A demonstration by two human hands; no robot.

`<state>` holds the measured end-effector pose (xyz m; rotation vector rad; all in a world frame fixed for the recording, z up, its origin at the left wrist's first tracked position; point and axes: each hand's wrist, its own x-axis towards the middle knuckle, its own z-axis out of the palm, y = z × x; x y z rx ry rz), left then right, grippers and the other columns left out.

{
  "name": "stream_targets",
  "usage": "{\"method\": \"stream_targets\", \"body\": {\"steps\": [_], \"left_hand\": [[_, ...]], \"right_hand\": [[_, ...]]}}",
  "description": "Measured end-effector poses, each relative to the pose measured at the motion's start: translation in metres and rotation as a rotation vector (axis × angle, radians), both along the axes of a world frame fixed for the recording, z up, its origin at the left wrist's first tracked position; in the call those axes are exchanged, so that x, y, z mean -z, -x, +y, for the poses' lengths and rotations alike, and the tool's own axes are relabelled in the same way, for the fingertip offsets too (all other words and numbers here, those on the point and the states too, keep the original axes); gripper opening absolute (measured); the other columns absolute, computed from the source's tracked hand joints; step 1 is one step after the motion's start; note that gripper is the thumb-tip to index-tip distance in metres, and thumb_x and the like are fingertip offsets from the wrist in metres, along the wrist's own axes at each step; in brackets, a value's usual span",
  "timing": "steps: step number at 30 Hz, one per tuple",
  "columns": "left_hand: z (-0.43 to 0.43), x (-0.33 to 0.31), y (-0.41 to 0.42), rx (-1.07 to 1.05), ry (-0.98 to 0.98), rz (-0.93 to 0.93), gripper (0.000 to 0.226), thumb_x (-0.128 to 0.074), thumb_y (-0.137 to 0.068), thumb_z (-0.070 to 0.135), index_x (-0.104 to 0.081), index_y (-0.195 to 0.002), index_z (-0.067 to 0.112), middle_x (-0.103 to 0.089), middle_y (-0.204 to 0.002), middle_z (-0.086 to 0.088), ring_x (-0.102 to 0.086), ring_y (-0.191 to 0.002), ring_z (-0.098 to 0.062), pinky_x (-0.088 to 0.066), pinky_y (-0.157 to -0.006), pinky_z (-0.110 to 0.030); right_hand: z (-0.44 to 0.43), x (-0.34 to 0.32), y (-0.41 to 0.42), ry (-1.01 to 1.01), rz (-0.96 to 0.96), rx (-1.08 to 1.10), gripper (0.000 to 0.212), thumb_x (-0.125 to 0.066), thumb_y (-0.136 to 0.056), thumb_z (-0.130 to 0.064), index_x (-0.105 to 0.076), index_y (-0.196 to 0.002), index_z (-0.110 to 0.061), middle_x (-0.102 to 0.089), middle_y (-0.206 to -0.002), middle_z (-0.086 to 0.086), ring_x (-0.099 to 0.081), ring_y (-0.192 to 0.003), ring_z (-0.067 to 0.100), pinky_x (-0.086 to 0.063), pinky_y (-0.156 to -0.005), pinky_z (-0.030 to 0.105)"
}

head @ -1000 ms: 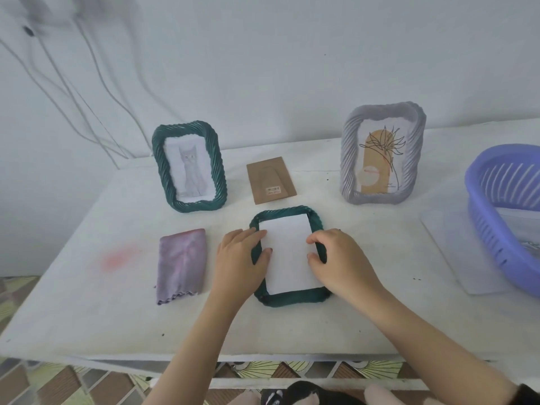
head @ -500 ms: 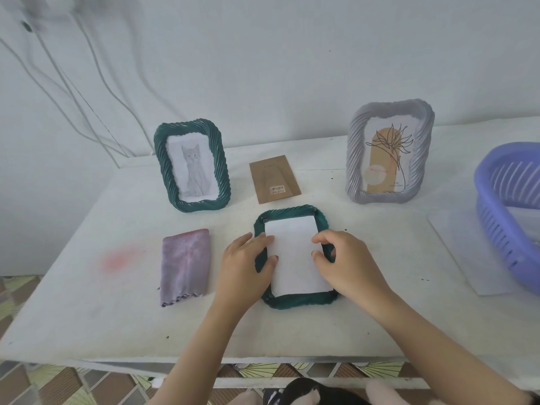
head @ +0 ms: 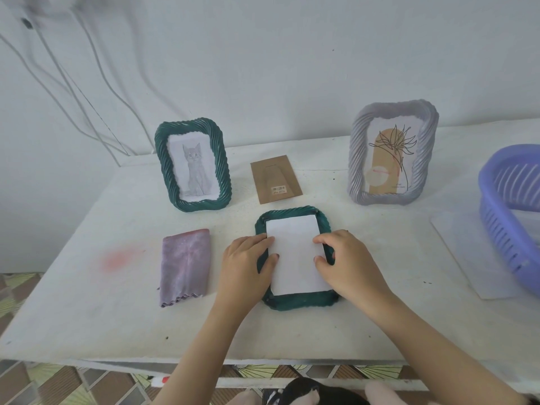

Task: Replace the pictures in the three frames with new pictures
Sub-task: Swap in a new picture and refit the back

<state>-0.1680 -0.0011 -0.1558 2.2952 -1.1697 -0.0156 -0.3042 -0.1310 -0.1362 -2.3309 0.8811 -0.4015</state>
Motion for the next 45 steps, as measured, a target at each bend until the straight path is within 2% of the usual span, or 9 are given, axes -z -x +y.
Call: {"method": "stream_targets", "body": {"steps": [5, 9, 12, 18, 26, 30, 35, 38, 45], "left_hand": [[0.0, 0.001, -0.001, 0.001, -0.008, 0.002, 0.032, -0.058, -0.087, 0.024, -0.064, -0.118, 0.016, -0.062, -0.123, 0.002, -0.051, -0.114, -0.022, -0.032, -0.098, -0.03], [0.004, -0.001, 0.0, 0.017, -0.006, 0.035, 0.05, -0.047, -0.082, 0.047, -0.06, -0.122, 0.02, -0.059, -0.127, 0.006, -0.049, -0.119, -0.019, -0.028, -0.1, -0.025], [0.01, -0.002, 0.0, 0.072, -0.055, 0.095, 0.072, -0.039, -0.07, 0.066, -0.05, -0.131, 0.03, -0.046, -0.14, 0.012, -0.034, -0.131, -0.013, -0.017, -0.106, -0.021], [0.013, -0.002, 0.001, 0.068, -0.125, 0.062, 0.085, -0.034, -0.061, 0.075, -0.042, -0.136, 0.034, -0.033, -0.147, 0.014, -0.023, -0.138, -0.013, -0.008, -0.106, -0.019], [0.013, -0.003, 0.001, 0.092, -0.144, 0.039, 0.087, -0.031, -0.062, 0.075, -0.04, -0.138, 0.032, -0.03, -0.149, 0.012, -0.02, -0.14, -0.013, -0.011, -0.111, -0.026], [0.013, -0.003, 0.001, 0.089, -0.04, 0.105, 0.078, -0.038, -0.067, 0.07, -0.048, -0.133, 0.029, -0.036, -0.147, 0.008, -0.027, -0.137, -0.013, -0.015, -0.11, -0.025], [0.006, -0.008, -0.009, 0.033, 0.119, 0.221, 0.051, -0.061, -0.084, 0.04, -0.05, -0.131, 0.023, -0.045, -0.14, 0.003, -0.032, -0.131, -0.01, -0.022, -0.107, -0.022], [-0.006, -0.011, -0.023, 0.001, 0.136, 0.229, 0.047, -0.058, -0.089, 0.028, -0.047, -0.133, 0.02, -0.046, -0.139, 0.002, -0.033, -0.131, -0.011, -0.021, -0.106, -0.02], [-0.048, -0.013, -0.053, 0.033, 0.019, 0.244, 0.059, -0.052, -0.091, 0.038, -0.029, -0.143, 0.022, -0.033, -0.149, -0.001, -0.023, -0.139, -0.018, -0.021, -0.111, -0.031]], "right_hand": [[0.001, 0.001, 0.0, 0.002, 0.0, -0.001, 0.034, -0.058, -0.086, -0.021, -0.058, -0.12, -0.019, -0.053, -0.118, -0.001, -0.052, -0.097, 0.015, -0.034, -0.078, 0.017], [-0.001, 0.001, 0.002, -0.018, -0.028, -0.009, 0.033, -0.058, -0.085, -0.019, -0.059, -0.118, -0.018, -0.055, -0.116, -0.002, -0.046, -0.087, 0.007, -0.035, -0.079, 0.016], [-0.004, 0.001, 0.004, -0.036, -0.045, -0.013, 0.035, -0.06, -0.083, -0.017, -0.059, -0.118, -0.019, -0.057, -0.114, -0.003, -0.044, -0.085, 0.004, -0.034, -0.079, 0.015], [-0.005, 0.002, 0.004, -0.041, -0.064, -0.038, 0.033, -0.063, -0.081, -0.014, -0.062, -0.114, -0.02, -0.049, -0.098, -0.012, -0.043, -0.071, -0.002, -0.032, -0.065, 0.006], [-0.006, 0.004, 0.006, -0.047, -0.075, -0.041, 0.03, -0.065, -0.081, -0.015, -0.063, -0.11, -0.02, -0.051, -0.095, -0.011, -0.047, -0.071, -0.003, -0.034, -0.064, 0.002], [-0.004, 0.005, 0.006, -0.036, -0.113, -0.021, 0.026, -0.063, -0.083, -0.017, -0.064, -0.109, -0.021, -0.056, -0.099, -0.01, -0.05, -0.07, -0.001, -0.033, -0.064, 0.002], [-0.01, 0.003, 0.0, 0.014, -0.188, 0.017, 0.022, -0.06, -0.084, -0.017, -0.066, -0.105, -0.02, -0.059, -0.096, -0.01, -0.044, -0.071, -0.006, -0.033, -0.069, 0.008], [-0.021, -0.001, -0.014, 0.026, -0.178, 0.006, 0.025, -0.058, -0.085, -0.018, -0.065, -0.109, -0.021, -0.064, -0.104, -0.005, -0.046, -0.083, 0.004, -0.035, -0.077, 0.018], [-0.054, -0.018, -0.068, 0.025, -0.045, -0.008, 0.041, -0.05, -0.09, -0.023, -0.047, -0.131, -0.018, -0.061, -0.118, 0.011, -0.051, -0.114, 0.026, -0.042, -0.088, 0.034]]}}
